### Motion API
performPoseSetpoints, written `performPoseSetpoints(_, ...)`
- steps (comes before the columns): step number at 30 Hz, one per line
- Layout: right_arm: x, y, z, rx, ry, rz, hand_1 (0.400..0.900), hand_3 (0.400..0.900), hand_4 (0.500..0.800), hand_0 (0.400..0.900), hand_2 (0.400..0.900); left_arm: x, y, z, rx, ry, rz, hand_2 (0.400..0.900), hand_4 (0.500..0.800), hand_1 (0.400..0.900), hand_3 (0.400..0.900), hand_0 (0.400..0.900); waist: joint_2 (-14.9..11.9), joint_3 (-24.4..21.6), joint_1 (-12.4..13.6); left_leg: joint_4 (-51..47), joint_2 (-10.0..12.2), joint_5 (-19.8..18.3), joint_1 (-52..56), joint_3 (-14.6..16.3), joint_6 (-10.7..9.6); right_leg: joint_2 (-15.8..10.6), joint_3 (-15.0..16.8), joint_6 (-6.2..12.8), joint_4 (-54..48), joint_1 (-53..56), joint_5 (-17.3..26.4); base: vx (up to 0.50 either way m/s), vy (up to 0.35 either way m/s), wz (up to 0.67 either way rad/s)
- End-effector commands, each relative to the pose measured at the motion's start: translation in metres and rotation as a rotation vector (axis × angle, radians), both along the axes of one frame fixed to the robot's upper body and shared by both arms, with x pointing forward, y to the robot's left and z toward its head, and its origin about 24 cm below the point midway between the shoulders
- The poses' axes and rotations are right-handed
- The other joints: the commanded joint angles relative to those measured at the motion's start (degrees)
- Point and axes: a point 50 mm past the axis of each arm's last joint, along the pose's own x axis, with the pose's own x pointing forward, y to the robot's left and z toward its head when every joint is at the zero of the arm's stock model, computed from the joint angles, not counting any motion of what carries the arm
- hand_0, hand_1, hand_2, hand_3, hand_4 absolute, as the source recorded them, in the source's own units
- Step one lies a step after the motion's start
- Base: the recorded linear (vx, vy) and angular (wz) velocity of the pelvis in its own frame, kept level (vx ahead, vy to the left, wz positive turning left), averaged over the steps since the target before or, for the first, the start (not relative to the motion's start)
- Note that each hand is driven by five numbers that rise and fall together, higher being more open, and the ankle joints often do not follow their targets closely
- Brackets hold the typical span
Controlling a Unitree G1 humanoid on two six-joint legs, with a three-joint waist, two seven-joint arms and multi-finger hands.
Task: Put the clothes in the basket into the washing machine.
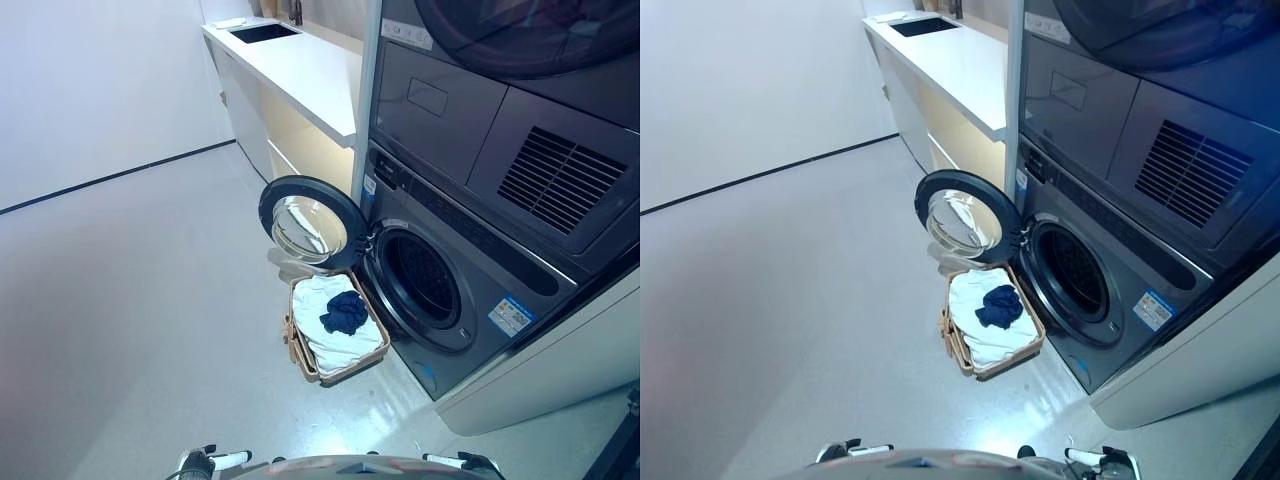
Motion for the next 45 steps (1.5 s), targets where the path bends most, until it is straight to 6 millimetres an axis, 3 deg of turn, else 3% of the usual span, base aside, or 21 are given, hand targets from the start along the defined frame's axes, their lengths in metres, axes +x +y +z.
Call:
performPoseSetpoints(1,0.040,-0.008,0.011,-0.044,-0.111,0.025,0.900,0.900,0.800,0.900,0.900,0.033,0.006,0.007,0.034,-0.079,0.014,0.900,0.800,0.900,0.900,0.900,-2.5,4.6,0.3,7.1,-1.9,-4.0,-1.9,-1.7,-0.4,0.5,0.3,0.05,7.0,-0.7,-4.9,-0.03,-0.169,0.09)
performPoseSetpoints(3,0.045,-0.010,0.013,-0.049,-0.132,0.017,0.900,0.900,0.800,0.900,0.900,0.037,0.005,0.008,0.025,-0.096,0.033,0.900,0.800,0.900,0.900,0.900,-2.9,6.1,0.6,14.5,-2.7,-4.4,-5.4,-1.9,-1.2,0.2,0.0,-0.48,7.7,-0.5,-5.4,-0.03,-0.180,0.15)
performPoseSetpoints(5,0.045,-0.012,0.014,-0.051,-0.140,0.013,0.900,0.900,0.800,0.900,0.900,0.039,0.004,0.009,0.014,-0.111,0.048,0.900,0.800,0.900,0.900,0.900,-3.5,7.8,1.2,23.1,-3.3,-2.1,-9.7,-2.9,-2.0,-0.1,-0.3,-1.18,8.4,-0.1,-5.7,0.00,-0.156,0.14)
performPoseSetpoints(6,0.045,-0.012,0.014,-0.051,-0.140,0.013,0.900,0.900,0.800,0.900,0.900,0.039,0.004,0.009,0.014,-0.111,0.048,0.900,0.800,0.900,0.900,0.900,-3.4,7.8,1.1,23.3,-3.3,-2.2,-10.0,-3.0,-2.0,-0.1,-0.4,-1.19,8.4,-0.2,-5.7,0.01,-0.158,0.05)
performPoseSetpoints(7,0.049,-0.014,0.016,-0.061,-0.159,0.015,0.900,0.900,0.800,0.900,0.900,0.037,0.004,0.008,0.008,-0.111,0.075,0.900,0.800,0.900,0.900,0.900,-3.9,9.5,1.8,29.4,-3.6,0.6,-13.5,-3.4,-2.3,-0.3,-0.4,-1.83,9.0,0.2,-6.0,0.00,-0.099,0.03)
performPoseSetpoints(10,0.052,-0.014,0.017,-0.066,-0.162,0.017,0.900,0.900,0.800,0.900,0.900,0.032,0.005,0.007,0.006,-0.103,0.112,0.900,0.800,0.900,0.900,0.900,-4.1,10.2,2.4,32.5,-4.2,0.6,-16.5,-3.9,-1.7,-0.4,-0.1,-2.34,9.6,0.5,-6.8,0.08,-0.074,-0.10)
performPoseSetpoints(11,0.056,-0.014,0.018,-0.071,-0.168,0.025,0.900,0.900,0.800,0.900,0.900,0.027,0.005,0.006,-0.003,-0.098,0.148,0.900,0.800,0.900,0.900,0.900,-3.6,9.9,2.9,28.4,-5.3,-0.5,-18.1,-3.9,-0.9,0.0,0.6,-2.19,9.2,1.3,-7.6,0.26,0.005,-0.31)
performPoseSetpoints(14,0.061,-0.012,0.019,-0.073,-0.180,0.045,0.900,0.900,0.800,0.900,0.900,0.024,0.005,0.005,-0.004,-0.100,0.168,0.900,0.800,0.900,0.900,0.900,-3.0,9.2,3.8,19.4,-4.9,0.2,-18.2,-3.4,-0.5,0.9,1.6,-1.69,7.9,3.2,-8.6,0.25,0.051,-0.30)
performPoseSetpoints(18,0.067,-0.010,0.021,-0.081,-0.194,0.076,0.900,0.900,0.800,0.900,0.900,0.020,0.001,0.004,-0.002,-0.093,0.170,0.900,0.800,0.900,0.900,0.900,-2.0,8.9,5.1,5.4,-0.9,6.2,-19.9,-3.4,-2.4,1.5,3.1,-0.76,6.3,6.9,-10.7,0.29,0.109,-0.23)
performPoseSetpoints(22,0.066,-0.003,0.018,-0.057,-0.192,0.079,0.900,0.900,0.800,0.900,0.900,0.012,0.004,0.003,0.007,-0.071,0.187,0.900,0.800,0.900,0.900,0.900,-2.7,7.2,6.8,4.1,1.7,9.0,-19.9,-2.0,-3.3,0.0,5.5,0.75,4.2,11.6,-12.3,0.40,0.223,-0.40)
performPoseSetpoints(28,0.074,0.016,0.015,-0.006,-0.212,0.095,0.900,0.900,0.800,0.900,0.900,0.024,0.025,0.010,0.063,-0.094,0.152,0.900,0.800,0.900,0.900,0.900,-7.3,5.2,7.9,10.3,-1.1,4.7,-23.5,-0.1,-0.1,-4.5,6.9,3.70,6.9,7.4,-9.8,0.29,0.268,-0.15)
performPoseSetpoints(30,0.084,0.025,0.017,0.012,-0.254,0.095,0.900,0.900,0.800,0.900,0.900,0.028,0.035,0.013,0.097,-0.098,0.136,0.900,0.800,0.900,0.900,0.900,-9.5,5.1,8.2,9.7,-2.8,2.6,-23.1,0.3,1.8,-5.3,7.1,5.15,12.6,3.7,-4.3,0.27,0.286,-0.06)
performPoseSetpoints(31,0.084,0.025,0.017,0.011,-0.254,0.095,0.900,0.900,0.800,0.900,0.900,0.028,0.035,0.013,0.097,-0.098,0.136,0.900,0.800,0.900,0.900,0.900,-9.3,5.0,8.2,9.7,-2.6,2.7,-23.3,0.3,1.8,-5.1,7.2,5.12,12.6,3.4,-4.1,0.22,0.253,-0.05)
performPoseSetpoints(33,0.092,0.029,0.020,0.023,-0.285,0.101,0.900,0.900,0.800,0.900,0.900,0.033,0.041,0.016,0.113,-0.110,0.134,0.900,0.800,0.900,0.900,0.900,-9.7,5.8,8.0,8.6,-3.4,1.4,-21.8,-0.2,2.9,-5.2,6.5,5.61,19.9,-0.5,0.9,0.15,0.222,0.03)
performPoseSetpoints(36,0.102,0.033,0.024,0.026,-0.333,0.113,0.900,0.900,0.800,0.900,0.900,0.035,0.043,0.018,0.120,-0.114,0.134,0.900,0.800,0.900,0.900,0.900,-8.2,7.9,7.1,7.7,-4.6,-0.6,-17.4,-0.8,4.6,-7.0,2.2,4.03,29.2,-4.5,5.1,0.18,0.307,0.08)
performPoseSetpoints(37,0.107,0.035,0.026,0.028,-0.354,0.126,0.900,0.900,0.800,0.900,0.900,0.033,0.043,0.017,0.123,-0.104,0.132,0.900,0.800,0.900,0.900,0.900,-6.9,8.7,6.6,7.0,-4.8,-1.6,-14.7,-0.9,5.1,-7.5,-0.1,3.34,31.8,-6.8,4.4,0.18,0.241,0.09)
performPoseSetpoints(38,0.107,0.035,0.026,0.028,-0.354,0.126,0.900,0.900,0.800,0.900,0.900,0.033,0.043,0.017,0.122,-0.103,0.133,0.900,0.800,0.900,0.900,0.900,-6.9,8.9,6.5,7.0,-4.9,-1.6,-14.4,-0.9,5.1,-7.6,-0.1,3.35,31.9,-6.6,4.3,0.27,0.235,0.18)
performPoseSetpoints(39,0.109,0.034,0.028,0.024,-0.370,0.119,0.900,0.900,0.800,0.900,0.900,0.032,0.044,0.017,0.129,-0.099,0.124,0.900,0.800,0.900,0.900,0.900,-6.2,8.8,5.7,5.1,-4.9,-1.5,-12.2,-0.9,5.0,-6.1,-1.1,3.15,30.6,-9.0,2.5,0.19,0.107,0.19)
performPoseSetpoints(43,0.116,0.034,0.033,0.022,-0.420,0.109,0.900,0.900,0.800,0.900,0.900,0.039,0.043,0.019,0.133,-0.109,0.102,0.900,0.800,0.900,0.900,0.900,-5.6,9.6,4.0,2.6,-4.5,-1.1,-9.2,-1.6,4.3,-2.4,-0.9,2.81,24.6,-12.6,-3.0,0.15,0.044,0.20)
performPoseSetpoints(45,0.119,0.033,0.035,0.016,-0.442,0.109,0.900,0.900,0.800,0.900,0.900,0.044,0.043,0.020,0.138,-0.121,0.092,0.900,0.800,0.900,0.900,0.900,-5.9,10.0,3.4,1.9,-4.8,-1.3,-8.0,-2.1,3.9,-1.8,0.1,3.30,18.5,-12.7,-2.5,0.19,-0.049,0.32)
